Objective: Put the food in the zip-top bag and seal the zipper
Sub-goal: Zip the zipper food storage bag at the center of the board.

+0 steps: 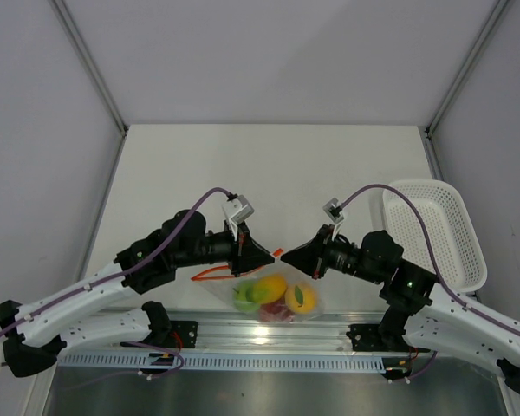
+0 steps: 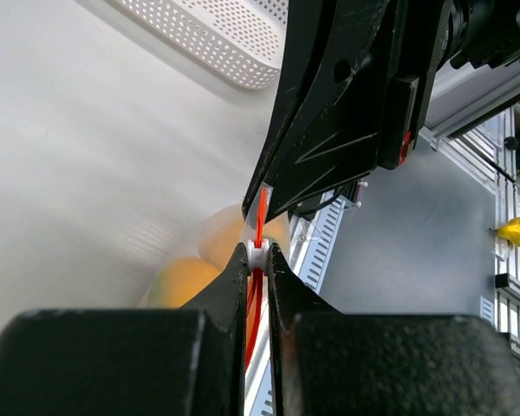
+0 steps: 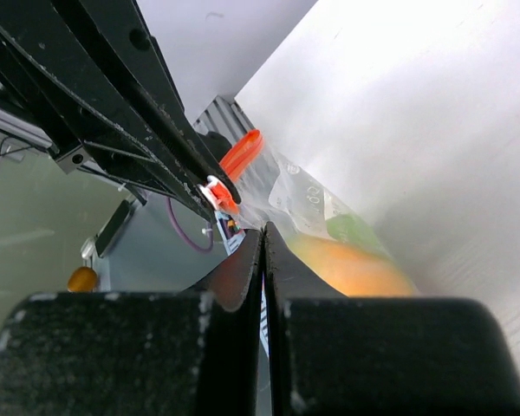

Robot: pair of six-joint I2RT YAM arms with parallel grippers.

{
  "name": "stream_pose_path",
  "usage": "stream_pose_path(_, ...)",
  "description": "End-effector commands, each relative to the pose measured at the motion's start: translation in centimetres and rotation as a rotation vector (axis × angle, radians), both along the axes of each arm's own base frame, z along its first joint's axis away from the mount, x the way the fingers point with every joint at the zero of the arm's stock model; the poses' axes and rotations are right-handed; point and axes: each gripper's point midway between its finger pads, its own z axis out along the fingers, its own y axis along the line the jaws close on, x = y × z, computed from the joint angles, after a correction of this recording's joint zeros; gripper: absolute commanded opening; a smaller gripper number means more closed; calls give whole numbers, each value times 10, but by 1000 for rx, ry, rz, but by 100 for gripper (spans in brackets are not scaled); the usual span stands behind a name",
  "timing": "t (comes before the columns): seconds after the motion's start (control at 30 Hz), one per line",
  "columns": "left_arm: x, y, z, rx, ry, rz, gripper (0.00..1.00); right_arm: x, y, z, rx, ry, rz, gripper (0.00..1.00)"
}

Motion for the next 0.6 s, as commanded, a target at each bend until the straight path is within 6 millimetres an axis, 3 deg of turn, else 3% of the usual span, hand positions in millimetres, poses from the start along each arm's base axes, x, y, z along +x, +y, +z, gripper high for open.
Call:
stream_pose_path(0.0,-13,6,0,1,22,-43,1,19,-7,23,79,-38,-105,0)
stream_pose_path(0.23,-14,12,-10,15,26,-29,1,15,-6,22,86,-35,-79,0)
stream_pose_path(0.33,-14,14,-8,13,20,-26,1,-1,3,21,71,-54,76,0)
stream_pose_path(0.37,-15,14,-7,15,20,-28,1,-14,6,21,60,-75,172,2)
stream_pose_path(0.47,-16,14,-4,9,17,-34,0,-24,14,14,-4,-100,280,37)
stream_pose_path(0.5,-15,14,-4,11,17,-30,1,-30,16,1,-58,-65,333,40)
stream_pose_path(0.57,-15,14,-5,13,21,-32,1,-31,18,4,-81,-97,365,45)
